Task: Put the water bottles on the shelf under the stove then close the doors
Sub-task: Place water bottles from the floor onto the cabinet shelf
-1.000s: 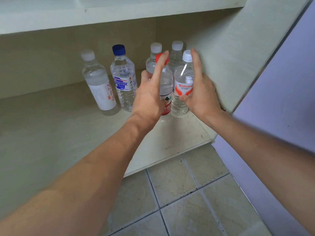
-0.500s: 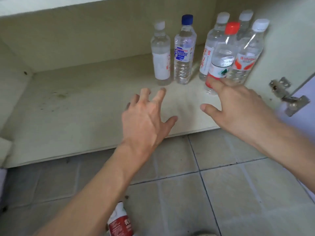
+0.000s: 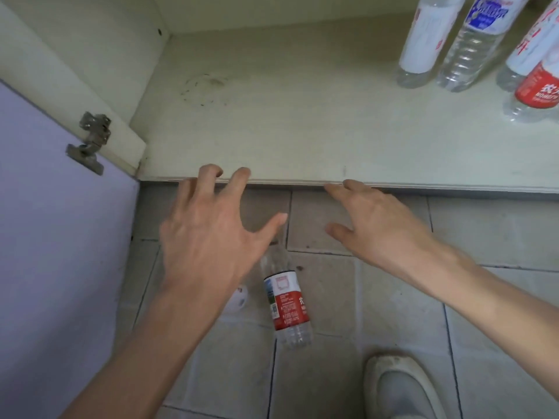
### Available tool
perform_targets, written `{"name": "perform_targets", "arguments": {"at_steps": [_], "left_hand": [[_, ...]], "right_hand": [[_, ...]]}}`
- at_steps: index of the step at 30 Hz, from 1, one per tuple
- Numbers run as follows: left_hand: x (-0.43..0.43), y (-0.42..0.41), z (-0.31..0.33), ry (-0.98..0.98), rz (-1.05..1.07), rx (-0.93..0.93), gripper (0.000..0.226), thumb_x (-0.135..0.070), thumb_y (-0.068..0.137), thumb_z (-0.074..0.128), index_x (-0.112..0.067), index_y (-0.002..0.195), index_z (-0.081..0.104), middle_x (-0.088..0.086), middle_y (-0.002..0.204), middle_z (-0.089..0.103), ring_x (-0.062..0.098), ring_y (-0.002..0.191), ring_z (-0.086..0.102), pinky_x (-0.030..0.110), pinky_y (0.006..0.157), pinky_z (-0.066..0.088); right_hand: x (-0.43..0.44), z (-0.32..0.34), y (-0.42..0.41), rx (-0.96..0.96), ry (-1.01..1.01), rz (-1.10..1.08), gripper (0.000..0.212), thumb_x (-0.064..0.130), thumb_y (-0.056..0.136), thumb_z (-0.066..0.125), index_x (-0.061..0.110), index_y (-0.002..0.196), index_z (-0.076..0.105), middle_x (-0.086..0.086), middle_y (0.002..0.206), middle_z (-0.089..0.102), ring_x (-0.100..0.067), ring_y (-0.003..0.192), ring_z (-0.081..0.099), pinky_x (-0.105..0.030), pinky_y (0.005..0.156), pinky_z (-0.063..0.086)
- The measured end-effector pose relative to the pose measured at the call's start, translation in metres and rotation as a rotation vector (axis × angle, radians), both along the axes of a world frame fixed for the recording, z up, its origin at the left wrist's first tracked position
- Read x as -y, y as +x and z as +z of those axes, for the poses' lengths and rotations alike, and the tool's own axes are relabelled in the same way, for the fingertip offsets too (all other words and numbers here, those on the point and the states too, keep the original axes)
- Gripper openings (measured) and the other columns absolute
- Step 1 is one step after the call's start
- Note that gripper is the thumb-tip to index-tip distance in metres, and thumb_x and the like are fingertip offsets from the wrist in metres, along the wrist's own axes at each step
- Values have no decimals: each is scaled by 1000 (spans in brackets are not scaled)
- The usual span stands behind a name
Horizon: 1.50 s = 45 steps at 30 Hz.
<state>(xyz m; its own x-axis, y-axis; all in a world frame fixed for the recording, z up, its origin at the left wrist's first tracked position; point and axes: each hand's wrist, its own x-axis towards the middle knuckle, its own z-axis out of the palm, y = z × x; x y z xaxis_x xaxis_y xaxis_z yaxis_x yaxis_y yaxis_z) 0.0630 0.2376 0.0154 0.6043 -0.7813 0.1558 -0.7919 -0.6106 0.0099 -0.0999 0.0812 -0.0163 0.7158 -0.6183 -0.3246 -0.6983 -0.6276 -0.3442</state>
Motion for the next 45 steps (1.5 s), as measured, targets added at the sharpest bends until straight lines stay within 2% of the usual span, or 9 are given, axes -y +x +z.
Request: {"name": "perform_targets", "arguments": {"at_steps": [11, 15, 20, 25, 29, 32, 36, 40, 45], "left_hand": [[-68, 15, -23, -8, 151, -132, 91, -88, 80, 54, -32, 152, 60, 6, 154, 51, 36, 137, 53, 59, 92, 61], [-90, 11, -31, -25, 137, -175, 85, -81, 81, 61, -31, 150, 62, 5, 155, 51, 35, 139, 54, 59, 91, 62], [-110, 8, -37, -33, 118, -245, 83, -73, 81, 71, -36, 153, 57, 0, 159, 44, 29, 142, 51, 53, 96, 62], [-123, 2, -58, -97, 23, -324, 80, -52, 81, 91, -39, 150, 51, -2, 156, 41, 26, 135, 58, 51, 91, 65], [-133, -2, -81, -232, -24, -431, 90, -36, 83, 96, -42, 157, 43, -1, 151, 48, 19, 126, 60, 38, 93, 64], [-137, -7, -96, -351, -24, -507, 96, -29, 87, 94, -47, 160, 34, 1, 155, 47, 16, 133, 55, 25, 102, 56], [-139, -15, -114, -569, 31, -599, 105, -13, 84, 95, -57, 156, 33, -2, 155, 48, -7, 137, 46, 6, 108, 44], [-136, -20, -132, -669, 69, -617, 125, -15, 81, 97, -79, 152, 16, -11, 155, 42, -12, 143, 41, 18, 115, 46], [-127, -19, -136, -698, 43, -625, 113, -12, 81, 97, -61, 154, 27, -8, 154, 44, -17, 139, 41, 6, 112, 42]], "right_hand": [[-38, -45, 40, -76, 107, 100, 77, 38, 106, 66, 28, 170, 25, -8, 171, 36, -35, 149, 48, -44, 116, 46], [-43, -64, 61, -70, 213, 86, 76, 40, 104, 68, 30, 169, 29, -5, 168, 42, -29, 150, 47, -39, 117, 44], [-48, -93, 82, -45, 309, 84, 75, 40, 101, 72, 28, 165, 35, -9, 158, 53, -31, 138, 56, -34, 98, 48], [-54, -115, 99, -46, 387, 75, 83, 33, 100, 74, 27, 168, 27, -2, 163, 49, -29, 139, 56, -38, 102, 52], [-55, -124, 105, -45, 414, 39, 93, 30, 93, 83, 28, 167, 26, 0, 162, 49, -29, 132, 61, -34, 85, 54], [-52, -127, 103, -42, 445, 21, 103, 30, 85, 91, 31, 164, 26, 0, 159, 52, -29, 124, 65, -37, 84, 60], [-48, -128, 100, -60, 506, -28, 104, 27, 79, 95, 37, 158, 30, -9, 143, 57, -30, 100, 74, -46, 76, 69], [-47, -128, 92, 20, 554, -100, 95, 18, 76, 96, 35, 151, 40, 1, 120, 55, -28, 96, 72, -41, 72, 67], [-49, -123, 66, 198, 514, -173, 94, 22, 70, 100, 36, 146, 48, -1, 123, 61, -21, 96, 67, -33, 66, 60]]}}
